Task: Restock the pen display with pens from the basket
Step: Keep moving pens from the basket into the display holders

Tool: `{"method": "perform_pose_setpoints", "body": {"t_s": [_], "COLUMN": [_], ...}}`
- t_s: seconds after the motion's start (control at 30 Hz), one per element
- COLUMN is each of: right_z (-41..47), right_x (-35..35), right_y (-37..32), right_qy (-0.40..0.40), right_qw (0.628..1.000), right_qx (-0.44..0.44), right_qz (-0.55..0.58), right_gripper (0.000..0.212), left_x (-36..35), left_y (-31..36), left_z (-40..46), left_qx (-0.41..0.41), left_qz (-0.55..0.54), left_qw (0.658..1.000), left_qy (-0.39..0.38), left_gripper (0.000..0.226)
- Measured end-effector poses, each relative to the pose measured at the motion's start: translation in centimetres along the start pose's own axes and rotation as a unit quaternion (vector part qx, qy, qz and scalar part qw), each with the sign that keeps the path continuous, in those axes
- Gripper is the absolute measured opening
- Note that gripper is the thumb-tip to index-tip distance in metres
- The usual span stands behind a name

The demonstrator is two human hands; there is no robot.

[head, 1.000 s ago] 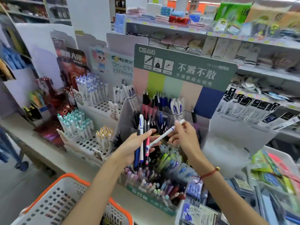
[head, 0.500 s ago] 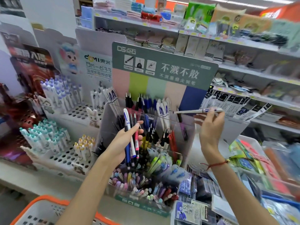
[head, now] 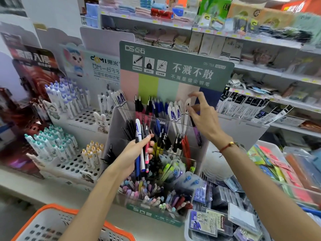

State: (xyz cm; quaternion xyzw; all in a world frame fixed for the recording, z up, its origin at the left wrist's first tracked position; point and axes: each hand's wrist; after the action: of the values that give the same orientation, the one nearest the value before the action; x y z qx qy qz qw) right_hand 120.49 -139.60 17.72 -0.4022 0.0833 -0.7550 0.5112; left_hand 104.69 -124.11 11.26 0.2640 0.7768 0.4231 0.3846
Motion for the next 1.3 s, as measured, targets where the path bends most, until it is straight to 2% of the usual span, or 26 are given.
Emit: {"method": "perform_pose_setpoints", "body": {"t_s": [0.13,0.27,0.43,0.53,0.6,0.67,0.73,0.8,0.9,1.0,1.1,1.23,1.3], "right_z": [-0.2,0.0,1.2,0.4,-0.8,-1.9,-3.0,-3.8,-4.6,-5.0,-4.9,-5.7,-5.8], "right_x": [-0.9,-1.6,-1.2,-0.8,-0.6,-0.5,-0.5,-0.6,-0.7,-0.8,-0.7,-0.2,0.0], "right_y": [0.0,0.9,0.9,-0.3,-1.6,-2.7,-3.5,-3.7,-3.0,-2.3,-1.7,-2.1,-2.8], "right_qy": [0.027,0.059,0.018,0.059,0.05,-0.054,-0.174,-0.213,-0.185,-0.14,-0.068,-0.038,-0.05], "right_qw": [0.999,0.991,0.984,0.99,0.998,0.995,0.965,0.938,0.924,0.91,0.895,0.898,0.885], "right_qx": [0.023,0.057,0.076,0.064,0.015,-0.083,-0.182,-0.247,-0.294,-0.34,-0.386,-0.376,-0.384], "right_qz": [-0.014,-0.102,-0.158,-0.108,-0.03,0.023,0.071,0.117,0.159,0.192,0.212,0.227,0.257], "right_gripper": [0.026,0.022,0.029,0.034,0.025,0.024,0.029,0.025,0.011,0.014,0.02,0.018,0.012], "left_x": [-0.7,-1.6,-2.2,-2.0,-2.0,-2.2,-2.6,-2.9,-3.1,-2.7,-2.3,-2.3,-2.4], "left_y": [0.4,0.6,0.2,0.0,-0.1,-0.3,-0.4,-0.6,-0.5,-0.3,-0.4,-0.5,-0.3], "left_z": [0.1,-0.1,-0.6,-0.5,-0.4,-0.4,-0.6,-0.7,-1.0,-1.4,-1.6,-1.6,-1.4], "left_qx": [0.002,0.002,0.015,0.013,0.019,0.029,0.035,0.033,0.034,0.051,0.055,0.057,0.042], "left_qz": [-0.002,-0.017,-0.043,-0.009,0.007,0.009,0.01,0.021,0.04,0.057,0.082,0.072,0.075], "left_qw": [1.0,1.0,0.998,0.999,0.997,0.995,0.995,0.994,0.994,0.995,0.992,0.992,0.992], "left_qy": [-0.005,-0.017,-0.04,-0.051,-0.074,-0.091,-0.098,-0.102,-0.091,-0.063,-0.081,-0.089,-0.093], "left_gripper": [0.022,0.023,0.026,0.029,0.033,0.033,0.031,0.03,0.033,0.034,0.031,0.025,0.023]}}
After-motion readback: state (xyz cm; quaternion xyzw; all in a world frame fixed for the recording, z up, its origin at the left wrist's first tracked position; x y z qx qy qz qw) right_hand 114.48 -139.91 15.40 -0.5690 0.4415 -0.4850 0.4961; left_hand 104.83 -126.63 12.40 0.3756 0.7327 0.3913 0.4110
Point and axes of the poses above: each hand's wrist, its own z-axis towards the middle knuckle, its own x-axis out of the back of the hand, y = z × x, and after that the axes turned 14 degrees about y, right-handed
